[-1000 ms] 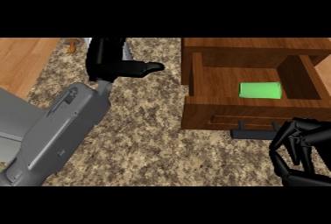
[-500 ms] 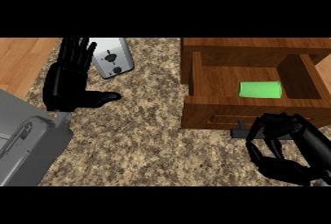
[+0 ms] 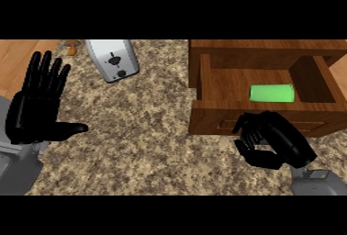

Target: Pick up the cup, place it into the drawer and close the drawer

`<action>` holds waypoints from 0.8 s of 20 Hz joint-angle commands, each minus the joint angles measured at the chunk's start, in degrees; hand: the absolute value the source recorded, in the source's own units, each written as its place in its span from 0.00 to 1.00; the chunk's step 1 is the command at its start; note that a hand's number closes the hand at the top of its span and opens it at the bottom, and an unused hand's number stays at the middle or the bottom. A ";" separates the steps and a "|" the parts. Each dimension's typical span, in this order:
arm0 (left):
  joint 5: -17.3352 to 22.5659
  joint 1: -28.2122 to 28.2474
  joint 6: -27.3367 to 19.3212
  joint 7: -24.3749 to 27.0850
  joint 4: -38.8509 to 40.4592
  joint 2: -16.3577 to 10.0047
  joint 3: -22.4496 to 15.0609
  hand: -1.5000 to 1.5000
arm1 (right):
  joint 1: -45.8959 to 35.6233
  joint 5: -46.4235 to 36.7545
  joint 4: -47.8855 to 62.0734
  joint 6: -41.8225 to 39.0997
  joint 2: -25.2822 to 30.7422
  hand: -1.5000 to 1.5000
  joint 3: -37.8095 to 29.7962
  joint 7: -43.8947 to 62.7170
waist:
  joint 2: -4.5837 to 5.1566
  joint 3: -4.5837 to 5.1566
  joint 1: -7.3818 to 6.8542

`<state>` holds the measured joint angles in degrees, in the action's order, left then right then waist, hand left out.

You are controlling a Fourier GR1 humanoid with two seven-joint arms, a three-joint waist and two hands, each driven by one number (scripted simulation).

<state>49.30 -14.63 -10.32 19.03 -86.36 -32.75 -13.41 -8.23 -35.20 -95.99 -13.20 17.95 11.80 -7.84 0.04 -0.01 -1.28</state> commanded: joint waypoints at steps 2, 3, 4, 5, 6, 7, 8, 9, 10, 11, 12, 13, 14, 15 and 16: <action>-1.17 5.89 3.92 2.37 -0.37 1.04 3.20 0.00 | -4.51 -6.19 11.72 3.68 -1.80 0.00 0.62 -2.55 | 0.02 0.00 0.61; -0.69 6.21 3.49 0.00 -2.76 -0.35 3.66 0.00 | -8.14 -7.14 17.12 4.68 -3.85 0.00 1.22 -2.97 | 0.04 -0.02 0.26; 0.49 5.73 6.21 -0.75 -1.01 -1.65 4.97 0.00 | -8.59 -9.70 18.61 5.92 -4.74 0.00 2.79 -1.85 | 0.09 -0.01 0.28; -1.07 6.81 5.41 1.70 -1.16 0.34 4.30 0.00 | -11.24 -9.89 24.20 6.84 -4.11 0.00 1.28 -4.76 | 0.16 -0.02 0.11; -1.65 5.41 6.44 1.05 0.59 0.47 5.46 0.00 | -8.70 -11.26 22.43 6.81 -3.39 0.00 2.32 -5.18 | 0.07 0.00 0.77; 0.16 7.32 9.81 1.52 1.50 -1.03 7.57 0.00 | -10.47 -11.75 25.22 6.59 -4.31 0.00 2.51 -4.44 | 0.10 0.01 0.51; 0.04 10.67 11.72 2.30 -0.83 -1.61 6.99 0.00 | -13.93 -11.68 31.52 8.87 -5.16 0.00 0.67 -6.44 | 0.17 -0.01 -0.12; -1.71 9.72 11.37 2.12 0.70 0.34 7.90 0.00 | -13.06 -10.26 30.52 6.63 -3.62 0.00 -1.01 -8.15 | 0.05 0.00 0.72; 0.35 8.21 11.77 -0.13 0.42 -1.98 9.45 0.00 | -15.63 -12.05 38.08 10.77 -5.09 0.00 -0.62 -10.89 | 0.20 -0.03 0.23; -2.29 10.32 11.43 2.16 0.66 1.82 8.93 0.00 | -14.60 -12.41 35.52 8.93 -5.17 0.00 -0.48 -9.55 | 0.04 0.00 0.76; -3.35 10.63 14.70 6.22 4.56 3.58 7.37 0.00 | -17.89 -11.58 40.86 10.66 -5.48 0.00 -2.25 -11.84 | 0.21 0.00 0.54; -2.06 7.66 14.08 2.28 4.43 0.93 10.74 0.00 | -17.80 -12.39 44.41 13.37 -6.70 0.00 -2.64 -13.12 | 0.17 -0.02 0.65; -1.71 9.15 16.96 3.20 5.90 0.77 10.21 0.00 | -22.52 -12.25 49.59 12.87 -6.95 0.00 -3.83 -13.28 | 0.32 -0.02 0.20; -2.02 8.33 16.53 1.36 6.12 0.06 11.87 0.00 | -22.52 -11.49 49.66 12.89 -5.80 0.00 -5.24 -15.42 | 0.19 -0.02 0.56; -4.93 10.64 14.46 5.12 4.22 3.74 9.18 0.00 | -24.52 -12.62 53.51 13.88 -7.72 0.00 -4.77 -14.18 | 0.24 -0.03 0.23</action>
<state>46.93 -5.66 3.37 21.93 -82.66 -31.50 -4.21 -27.57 -46.89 -53.52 -1.56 12.07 8.98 -20.07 -0.06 0.14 -0.91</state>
